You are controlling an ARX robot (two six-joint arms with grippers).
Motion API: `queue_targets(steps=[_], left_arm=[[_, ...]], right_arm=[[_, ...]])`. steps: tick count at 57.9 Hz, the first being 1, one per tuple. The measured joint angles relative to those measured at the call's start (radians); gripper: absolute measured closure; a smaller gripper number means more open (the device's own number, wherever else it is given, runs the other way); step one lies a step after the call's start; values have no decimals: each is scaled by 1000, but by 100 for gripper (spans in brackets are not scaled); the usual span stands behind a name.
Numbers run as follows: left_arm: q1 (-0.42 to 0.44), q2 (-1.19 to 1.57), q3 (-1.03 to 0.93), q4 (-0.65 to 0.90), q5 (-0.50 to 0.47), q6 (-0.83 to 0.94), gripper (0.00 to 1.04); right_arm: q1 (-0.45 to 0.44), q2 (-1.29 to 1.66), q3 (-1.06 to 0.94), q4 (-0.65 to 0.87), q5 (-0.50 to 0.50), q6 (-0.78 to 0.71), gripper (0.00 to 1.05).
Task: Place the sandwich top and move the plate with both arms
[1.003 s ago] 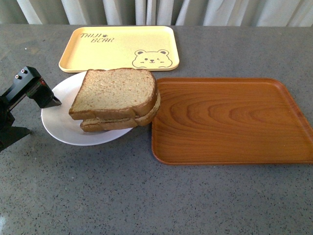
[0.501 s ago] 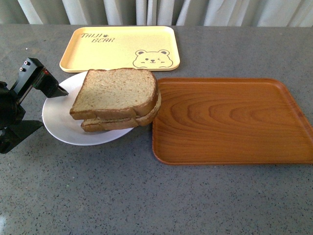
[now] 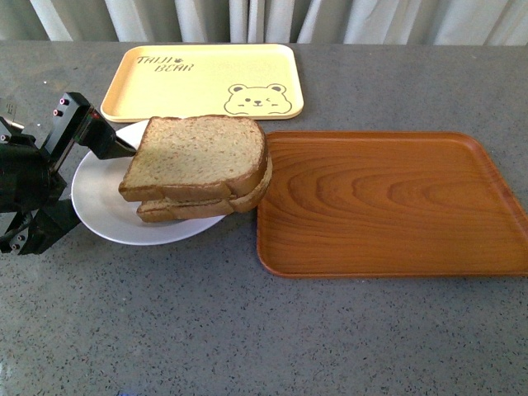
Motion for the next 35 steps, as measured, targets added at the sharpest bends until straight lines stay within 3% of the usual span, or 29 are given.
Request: queue_targets(steps=[35], left_arm=[[4,21,-4,26,31,-43,9]], right_arm=[[0,0,0,0,0,0,9]])
